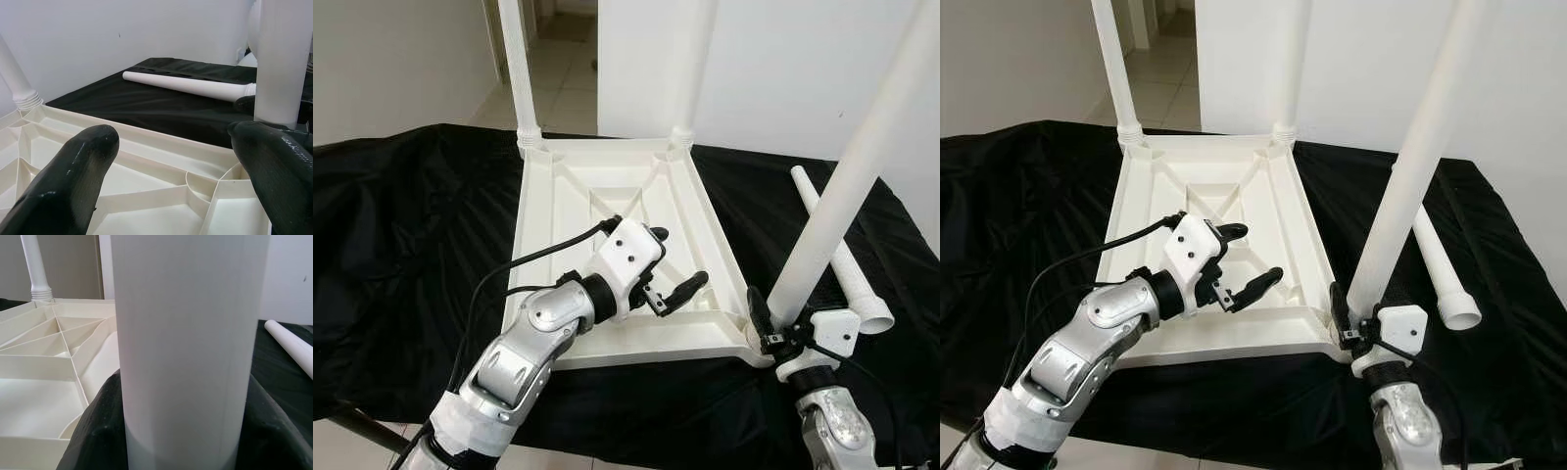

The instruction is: Building children table

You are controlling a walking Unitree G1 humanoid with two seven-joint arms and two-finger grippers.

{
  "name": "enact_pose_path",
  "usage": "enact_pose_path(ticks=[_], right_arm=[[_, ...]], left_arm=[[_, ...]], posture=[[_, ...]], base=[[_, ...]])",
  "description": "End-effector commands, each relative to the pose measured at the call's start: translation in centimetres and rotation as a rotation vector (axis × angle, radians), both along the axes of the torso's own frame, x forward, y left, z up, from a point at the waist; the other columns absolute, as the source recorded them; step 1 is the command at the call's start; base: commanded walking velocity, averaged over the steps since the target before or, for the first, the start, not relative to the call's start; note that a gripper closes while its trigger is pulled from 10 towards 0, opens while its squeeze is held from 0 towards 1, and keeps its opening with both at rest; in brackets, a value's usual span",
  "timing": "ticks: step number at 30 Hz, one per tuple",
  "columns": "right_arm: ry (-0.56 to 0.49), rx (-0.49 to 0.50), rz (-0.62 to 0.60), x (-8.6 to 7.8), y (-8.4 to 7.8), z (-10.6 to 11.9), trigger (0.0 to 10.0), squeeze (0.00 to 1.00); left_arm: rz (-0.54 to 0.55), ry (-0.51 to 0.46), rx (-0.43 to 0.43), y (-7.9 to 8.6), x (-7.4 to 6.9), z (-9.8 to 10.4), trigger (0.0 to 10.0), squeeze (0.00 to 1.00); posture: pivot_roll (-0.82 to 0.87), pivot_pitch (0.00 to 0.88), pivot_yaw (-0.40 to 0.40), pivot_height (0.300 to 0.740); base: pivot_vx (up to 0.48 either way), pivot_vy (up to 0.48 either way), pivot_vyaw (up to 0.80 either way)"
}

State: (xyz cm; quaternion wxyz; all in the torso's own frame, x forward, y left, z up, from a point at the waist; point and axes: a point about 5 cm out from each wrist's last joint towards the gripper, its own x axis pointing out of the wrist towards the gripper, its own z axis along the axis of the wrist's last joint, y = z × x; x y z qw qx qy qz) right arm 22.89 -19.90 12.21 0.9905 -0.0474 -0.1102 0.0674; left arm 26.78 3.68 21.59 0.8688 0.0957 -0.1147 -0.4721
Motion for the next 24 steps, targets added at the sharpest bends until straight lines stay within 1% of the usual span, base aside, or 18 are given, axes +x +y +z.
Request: enact_pose_path(ticks=[1, 8, 15, 18, 21, 22, 24], right_arm=[[0.226, -0.016, 0.017, -1.7, 0.3, -4.8, 10.0, 0.0], [0.201, -0.01, 0.007, -1.9, 0.2, -4.9, 10.0, 0.0], [0.204, 0.004, -0.006, -2.2, 0.0, -5.4, 10.0, 0.0], [0.23, 0.019, -0.013, -2.3, -0.1, -6.0, 10.0, 0.0], [0.256, 0.025, -0.019, -2.1, -0.1, -6.1, 10.0, 0.0], [0.278, 0.042, -0.009, -2.0, 0.0, -6.1, 10.0, 0.0], [0.292, 0.025, -0.012, -1.7, -0.1, -6.0, 10.0, 0.0]], left_arm=[[-0.042, -0.007, 0.011, 0.0, -0.2, 0.3, 10.0, 0.0], [-0.042, -0.008, 0.012, 0.0, -0.2, 0.3, 10.0, 0.0], [-0.045, -0.008, 0.015, 0.1, -0.2, 0.4, 10.0, 0.0], [-0.046, -0.008, 0.016, 0.1, -0.2, 0.4, 10.0, 0.0], [-0.048, -0.008, 0.017, 0.1, -0.2, 0.4, 10.0, 0.0], [-0.048, -0.008, 0.019, 0.1, -0.2, 0.3, 10.0, 0.0], [-0.049, -0.007, 0.019, 0.1, -0.2, 0.3, 10.0, 0.0]], posture=[[-0.02, 0.087, 0.025, 0.74], [-0.02, 0.089, 0.028, 0.74], [-0.02, 0.091, 0.034, 0.74], [-0.02, 0.091, 0.035, 0.74], [-0.02, 0.092, 0.035, 0.74], [-0.02, 0.093, 0.036, 0.74], [-0.02, 0.093, 0.036, 0.74]], base=[[0.0, 0.0, 0.0], [0.0, 0.0, 0.0], [0.0, 0.0, 0.0], [0.0, 0.0, 0.0], [0.0, 0.0, 0.0], [0.0, 0.0, 0.0], [0.0, 0.0, 0.0]])
